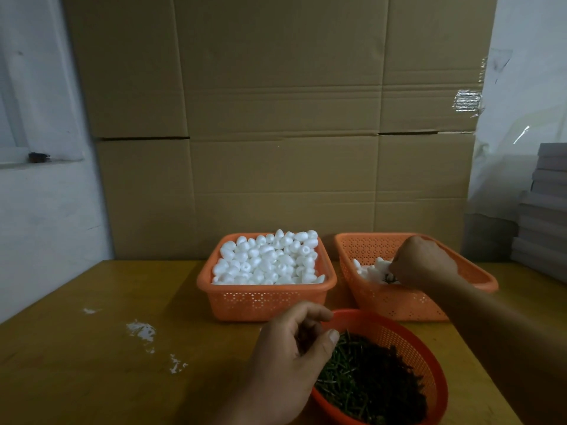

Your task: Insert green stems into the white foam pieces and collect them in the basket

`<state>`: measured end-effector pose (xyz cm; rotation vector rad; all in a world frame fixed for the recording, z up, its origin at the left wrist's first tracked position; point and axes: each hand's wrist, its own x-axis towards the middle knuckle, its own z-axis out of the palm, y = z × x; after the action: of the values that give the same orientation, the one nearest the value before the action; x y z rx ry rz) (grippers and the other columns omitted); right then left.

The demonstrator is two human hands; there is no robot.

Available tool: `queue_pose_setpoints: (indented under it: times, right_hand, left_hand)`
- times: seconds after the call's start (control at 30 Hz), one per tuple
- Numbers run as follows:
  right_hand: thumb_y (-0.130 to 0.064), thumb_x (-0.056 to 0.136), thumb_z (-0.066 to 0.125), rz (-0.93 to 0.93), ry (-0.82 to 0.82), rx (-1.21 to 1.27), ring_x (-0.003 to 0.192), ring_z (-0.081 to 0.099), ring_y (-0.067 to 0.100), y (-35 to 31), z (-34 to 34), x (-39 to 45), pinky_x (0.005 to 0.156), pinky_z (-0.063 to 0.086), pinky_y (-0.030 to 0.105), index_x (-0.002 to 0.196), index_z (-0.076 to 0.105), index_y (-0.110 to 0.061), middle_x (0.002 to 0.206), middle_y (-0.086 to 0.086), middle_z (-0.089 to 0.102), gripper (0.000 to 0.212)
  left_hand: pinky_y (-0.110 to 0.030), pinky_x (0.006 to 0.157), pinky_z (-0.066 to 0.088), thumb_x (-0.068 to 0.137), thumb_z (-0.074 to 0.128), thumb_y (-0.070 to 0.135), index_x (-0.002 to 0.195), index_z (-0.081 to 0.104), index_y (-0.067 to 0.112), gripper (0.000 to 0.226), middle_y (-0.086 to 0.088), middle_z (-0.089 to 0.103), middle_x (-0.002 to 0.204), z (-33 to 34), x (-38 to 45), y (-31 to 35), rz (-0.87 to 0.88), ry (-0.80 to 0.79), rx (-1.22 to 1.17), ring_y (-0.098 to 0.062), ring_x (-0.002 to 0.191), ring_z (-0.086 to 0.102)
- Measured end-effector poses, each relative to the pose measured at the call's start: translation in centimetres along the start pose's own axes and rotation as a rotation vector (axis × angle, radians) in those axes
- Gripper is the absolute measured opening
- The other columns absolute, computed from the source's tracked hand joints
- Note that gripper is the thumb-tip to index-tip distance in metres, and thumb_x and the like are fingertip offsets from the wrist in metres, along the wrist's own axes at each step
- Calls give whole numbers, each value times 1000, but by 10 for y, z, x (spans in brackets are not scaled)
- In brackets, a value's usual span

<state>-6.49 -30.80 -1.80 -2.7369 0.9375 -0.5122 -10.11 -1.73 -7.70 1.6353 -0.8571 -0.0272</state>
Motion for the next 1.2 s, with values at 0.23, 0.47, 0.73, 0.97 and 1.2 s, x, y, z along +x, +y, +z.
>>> queue_pose_setpoints:
  times: [0.23, 0.47, 0.73, 0.97, 1.2]
  right_hand:
    - [-12, 90, 58, -55, 38, 142, 48, 47, 14, 0, -9, -22, 46, 39, 25, 61, 62, -12, 63, 5, 67, 30]
    - [-9, 94, 55, -280, 166, 349, 52, 64, 9, -11, -25, -94, 52, 57, 38, 113, 73, -22, 94, -4, 77, 30]
    - [-21, 87, 70, -492, 73, 362, 98, 61, 6, -16, -12, -161, 91, 50, 40, 113, 73, -34, 88, -35, 56, 29]
    - [-27, 86, 72, -517, 70, 366, 99, 57, 3, -18, -6, -168, 94, 48, 40, 110, 73, -37, 84, -34, 49, 27]
    - [-29, 83, 75, -486, 52, 389, 96, 59, 1, -18, -1, -168, 93, 49, 38, 105, 73, -42, 89, -27, 55, 26]
  left_hand:
    - [-18, 71, 52, 81, 66, 45, 97, 67, 44, 16, 14, 66, 84, -2, 1, -2, 15, -2, 44, -2, 80, 63]
    - [-23, 72, 54, 81, 65, 48, 96, 67, 44, 16, 14, 67, 88, -3, 3, -2, 26, 37, 93, -5, 82, 64]
    - [-15, 62, 46, 92, 69, 25, 94, 66, 35, 11, 19, 65, 81, -20, 17, -3, 4, 119, 253, 0, 71, 61]
    - [-25, 84, 51, 94, 60, 11, 94, 73, 15, 14, 6, 71, 89, -52, 94, -9, -78, 103, 647, -10, 87, 64]
    - [-47, 111, 28, 97, 54, 37, 135, 57, 32, 38, 4, 49, 141, -46, 156, -13, -233, -179, 1236, -19, 130, 43]
